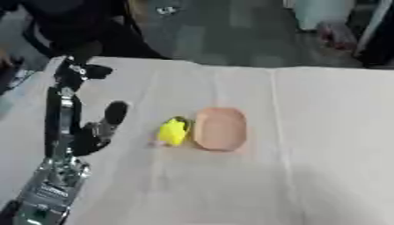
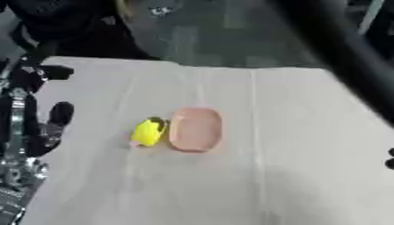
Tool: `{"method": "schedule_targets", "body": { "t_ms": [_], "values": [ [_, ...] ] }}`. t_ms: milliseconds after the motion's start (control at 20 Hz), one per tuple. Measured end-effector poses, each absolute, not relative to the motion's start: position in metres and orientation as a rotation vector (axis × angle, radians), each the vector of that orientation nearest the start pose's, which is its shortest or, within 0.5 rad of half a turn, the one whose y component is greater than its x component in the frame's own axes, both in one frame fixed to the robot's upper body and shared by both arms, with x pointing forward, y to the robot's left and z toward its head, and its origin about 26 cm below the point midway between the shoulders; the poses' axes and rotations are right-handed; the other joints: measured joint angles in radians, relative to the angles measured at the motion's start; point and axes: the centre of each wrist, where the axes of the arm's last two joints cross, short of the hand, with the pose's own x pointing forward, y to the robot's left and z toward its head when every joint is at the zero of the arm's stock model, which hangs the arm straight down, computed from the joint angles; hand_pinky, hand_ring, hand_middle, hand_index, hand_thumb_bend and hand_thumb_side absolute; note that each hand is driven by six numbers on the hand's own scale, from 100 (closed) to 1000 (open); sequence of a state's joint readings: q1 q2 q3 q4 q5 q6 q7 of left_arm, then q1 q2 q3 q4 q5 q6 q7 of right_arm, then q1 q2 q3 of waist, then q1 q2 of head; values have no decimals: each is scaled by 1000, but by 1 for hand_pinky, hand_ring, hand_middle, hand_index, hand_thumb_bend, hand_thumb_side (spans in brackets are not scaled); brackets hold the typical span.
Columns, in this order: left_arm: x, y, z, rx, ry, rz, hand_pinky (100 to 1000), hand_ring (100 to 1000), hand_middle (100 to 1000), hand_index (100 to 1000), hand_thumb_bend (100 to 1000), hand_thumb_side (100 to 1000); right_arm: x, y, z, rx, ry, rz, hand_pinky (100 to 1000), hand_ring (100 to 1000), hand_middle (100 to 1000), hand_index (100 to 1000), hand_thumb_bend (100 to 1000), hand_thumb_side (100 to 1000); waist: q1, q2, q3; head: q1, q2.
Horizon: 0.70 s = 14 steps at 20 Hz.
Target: Pick up objects on the table and place them in the box.
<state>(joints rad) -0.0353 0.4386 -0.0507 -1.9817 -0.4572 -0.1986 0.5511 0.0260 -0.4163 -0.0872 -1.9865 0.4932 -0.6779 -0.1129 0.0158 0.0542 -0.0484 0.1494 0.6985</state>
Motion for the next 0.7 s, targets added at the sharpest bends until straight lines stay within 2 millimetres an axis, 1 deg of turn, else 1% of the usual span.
{"method": "schedule_targets", "body": {
  "t_ms": [450, 700],
  "values": [
    [267, 292, 131, 912, -2335, -269, 615, 646, 825, 893, 573, 920, 256, -326, 129, 881, 3210, -1168, 359, 494, 497, 539, 100, 1000, 0, 0, 0, 0, 3],
    [270, 293, 137, 950, -2273, -308, 605, 647, 830, 892, 557, 919, 256, -328, 130, 896, 3213, -1158, 358, 494, 497, 540, 100, 1000, -3, 0, 4, 0, 28]
  ]
}}
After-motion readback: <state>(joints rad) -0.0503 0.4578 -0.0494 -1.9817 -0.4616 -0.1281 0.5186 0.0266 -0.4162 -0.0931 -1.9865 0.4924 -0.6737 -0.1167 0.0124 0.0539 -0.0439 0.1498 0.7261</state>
